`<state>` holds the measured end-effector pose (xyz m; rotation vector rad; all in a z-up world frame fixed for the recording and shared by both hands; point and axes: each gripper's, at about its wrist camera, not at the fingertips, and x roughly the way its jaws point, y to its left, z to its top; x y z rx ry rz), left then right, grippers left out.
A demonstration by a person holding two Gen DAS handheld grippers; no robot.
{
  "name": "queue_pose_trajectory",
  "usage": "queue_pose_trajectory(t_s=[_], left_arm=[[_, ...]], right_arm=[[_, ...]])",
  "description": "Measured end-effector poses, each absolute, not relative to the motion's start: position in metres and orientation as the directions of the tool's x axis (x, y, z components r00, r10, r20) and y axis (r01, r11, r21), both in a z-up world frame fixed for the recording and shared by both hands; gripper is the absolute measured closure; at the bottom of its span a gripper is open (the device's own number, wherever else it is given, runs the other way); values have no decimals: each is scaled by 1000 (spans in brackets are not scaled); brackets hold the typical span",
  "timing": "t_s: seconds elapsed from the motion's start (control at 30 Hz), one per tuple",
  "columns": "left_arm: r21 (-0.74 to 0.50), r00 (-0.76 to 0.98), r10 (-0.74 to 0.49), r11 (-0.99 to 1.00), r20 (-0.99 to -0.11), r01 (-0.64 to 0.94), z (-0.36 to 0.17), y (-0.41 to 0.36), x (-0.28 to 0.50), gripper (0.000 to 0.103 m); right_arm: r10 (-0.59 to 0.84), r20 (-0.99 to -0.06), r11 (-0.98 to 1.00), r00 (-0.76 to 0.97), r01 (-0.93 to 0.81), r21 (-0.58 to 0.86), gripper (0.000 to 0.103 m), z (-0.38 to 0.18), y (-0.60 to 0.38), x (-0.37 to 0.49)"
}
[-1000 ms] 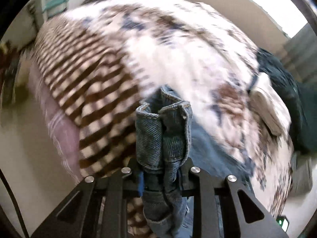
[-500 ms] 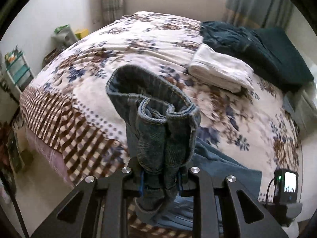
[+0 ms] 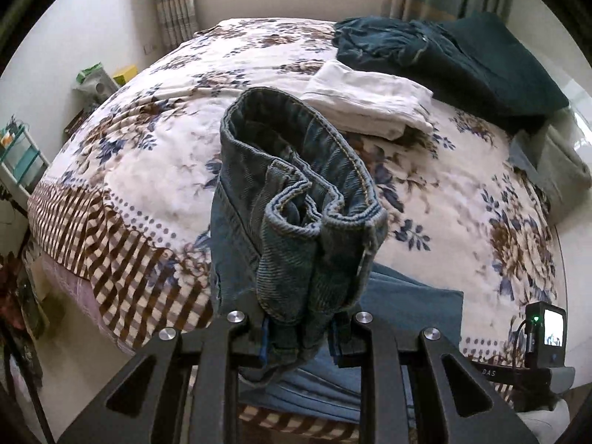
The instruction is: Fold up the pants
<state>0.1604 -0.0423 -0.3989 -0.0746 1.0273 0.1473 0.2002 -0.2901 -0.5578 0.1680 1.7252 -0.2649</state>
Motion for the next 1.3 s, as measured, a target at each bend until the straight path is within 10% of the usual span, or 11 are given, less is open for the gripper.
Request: queue_pose_trajectory(t_s=[0.87, 1.07, 1.3], left_arm=[[21, 213, -38, 962, -976, 271, -542, -270, 137, 81], [-122, 167, -165, 963, -972, 242, -509, -256, 139, 20], [-144, 245, -132, 989, -960, -32, -466, -163, 146, 18]], right_arm=[[-74, -957, 881, -282, 432, -195, 28, -581, -514, 126], [77, -980, 878, -186, 478, -22, 28, -566, -511, 124], [303, -953, 867, -17, 420, 268, 27, -532, -477, 161]])
